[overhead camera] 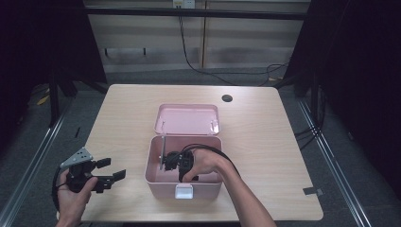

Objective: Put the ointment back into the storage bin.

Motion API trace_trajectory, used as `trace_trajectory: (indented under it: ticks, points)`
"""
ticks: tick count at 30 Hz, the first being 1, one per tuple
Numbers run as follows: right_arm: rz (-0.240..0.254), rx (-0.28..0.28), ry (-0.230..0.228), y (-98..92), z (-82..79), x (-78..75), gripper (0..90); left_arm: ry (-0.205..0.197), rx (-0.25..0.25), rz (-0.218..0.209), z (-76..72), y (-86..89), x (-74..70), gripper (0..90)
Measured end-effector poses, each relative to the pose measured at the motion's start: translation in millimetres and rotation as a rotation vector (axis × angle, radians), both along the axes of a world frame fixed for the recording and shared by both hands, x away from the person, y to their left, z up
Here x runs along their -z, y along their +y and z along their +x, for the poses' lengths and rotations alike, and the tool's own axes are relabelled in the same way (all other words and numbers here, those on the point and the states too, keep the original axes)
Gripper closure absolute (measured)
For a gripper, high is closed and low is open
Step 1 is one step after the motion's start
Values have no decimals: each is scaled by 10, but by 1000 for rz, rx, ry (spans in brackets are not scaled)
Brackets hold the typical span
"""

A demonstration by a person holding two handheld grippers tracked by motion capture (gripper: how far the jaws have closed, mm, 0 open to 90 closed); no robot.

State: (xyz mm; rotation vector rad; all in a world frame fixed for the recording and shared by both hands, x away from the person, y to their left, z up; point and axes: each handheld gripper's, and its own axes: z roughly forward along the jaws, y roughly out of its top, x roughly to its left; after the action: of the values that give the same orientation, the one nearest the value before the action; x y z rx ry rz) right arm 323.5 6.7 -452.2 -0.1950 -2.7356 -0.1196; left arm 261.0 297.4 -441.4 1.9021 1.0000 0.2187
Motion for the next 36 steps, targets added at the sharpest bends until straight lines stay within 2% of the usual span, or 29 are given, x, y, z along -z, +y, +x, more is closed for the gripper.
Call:
trace_trajectory:
  ticks: [11, 18, 24, 26, 31, 36]
  points:
    - [13, 16, -10, 2, 19, 2, 699, 1, 2, 0, 1, -1, 1, 162]
    - [39, 32, -17, -28, 26, -99, 687, 0, 3, 1, 3, -2, 2, 162]
    - [67, 48, -40, -71, 19, -168, 680, 0, 3, 3, 3, -2, 2, 162]
    - [64, 61, -40, -87, 7, -199, 677, 0, 2, 1, 3, -4, 3, 162]
    - [69, 84, -68, -158, 9, -292, 665, 0, 1, 4, 4, -4, 4, 162]
    - [79, 83, -98, -189, -1, -407, 660, 1, 2, 4, 3, -8, 4, 162]
